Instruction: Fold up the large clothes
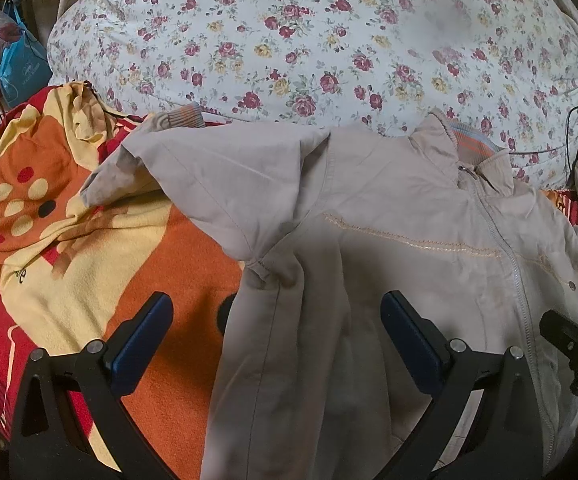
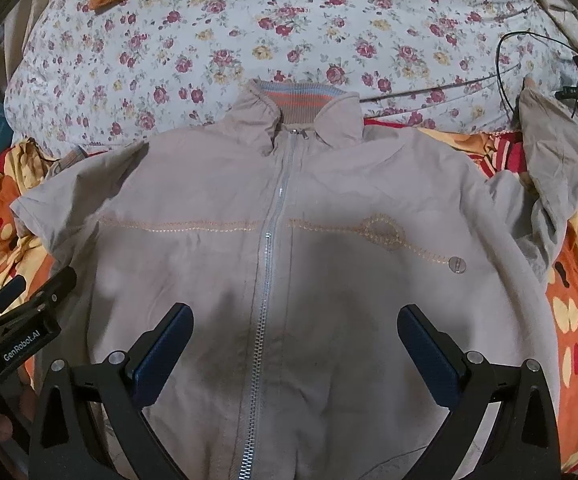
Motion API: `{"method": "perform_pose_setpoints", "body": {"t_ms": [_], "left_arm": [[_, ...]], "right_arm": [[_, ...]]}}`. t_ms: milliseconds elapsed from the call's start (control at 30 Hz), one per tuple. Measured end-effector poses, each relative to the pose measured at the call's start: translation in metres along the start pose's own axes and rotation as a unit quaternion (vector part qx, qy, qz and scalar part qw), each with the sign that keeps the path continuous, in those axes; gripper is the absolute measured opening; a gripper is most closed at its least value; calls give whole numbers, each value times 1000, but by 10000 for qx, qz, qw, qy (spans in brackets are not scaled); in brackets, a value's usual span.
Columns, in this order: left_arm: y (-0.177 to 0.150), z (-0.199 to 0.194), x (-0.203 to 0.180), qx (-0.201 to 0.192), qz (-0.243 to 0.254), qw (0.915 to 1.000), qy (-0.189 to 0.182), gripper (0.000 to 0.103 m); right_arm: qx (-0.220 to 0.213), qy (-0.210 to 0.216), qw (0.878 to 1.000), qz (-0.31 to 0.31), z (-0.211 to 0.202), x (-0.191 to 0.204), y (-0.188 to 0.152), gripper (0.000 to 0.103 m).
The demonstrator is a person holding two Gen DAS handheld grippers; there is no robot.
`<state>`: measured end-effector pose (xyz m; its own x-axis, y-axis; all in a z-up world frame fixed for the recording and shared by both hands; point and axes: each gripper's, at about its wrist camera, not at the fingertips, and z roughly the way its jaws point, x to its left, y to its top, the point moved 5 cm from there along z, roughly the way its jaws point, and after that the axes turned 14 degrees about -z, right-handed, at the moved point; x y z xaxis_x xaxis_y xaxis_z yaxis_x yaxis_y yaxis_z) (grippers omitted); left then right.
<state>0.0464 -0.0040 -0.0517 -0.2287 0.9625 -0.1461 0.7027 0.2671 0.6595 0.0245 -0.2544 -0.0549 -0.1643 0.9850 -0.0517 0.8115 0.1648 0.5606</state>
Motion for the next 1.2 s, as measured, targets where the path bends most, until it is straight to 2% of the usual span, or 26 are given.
{"method": "perform_pose_setpoints", "body": {"t_ms": [833,1200], "left_arm": [[3,-2,2,-157,156,9997,120,103],[4,-1,4,-109,73,9999,112,103]], "right_arm": [[40,22,10000,2,5,4,-1,102],[34,68,9999,-108,9,9,2,102]]}}
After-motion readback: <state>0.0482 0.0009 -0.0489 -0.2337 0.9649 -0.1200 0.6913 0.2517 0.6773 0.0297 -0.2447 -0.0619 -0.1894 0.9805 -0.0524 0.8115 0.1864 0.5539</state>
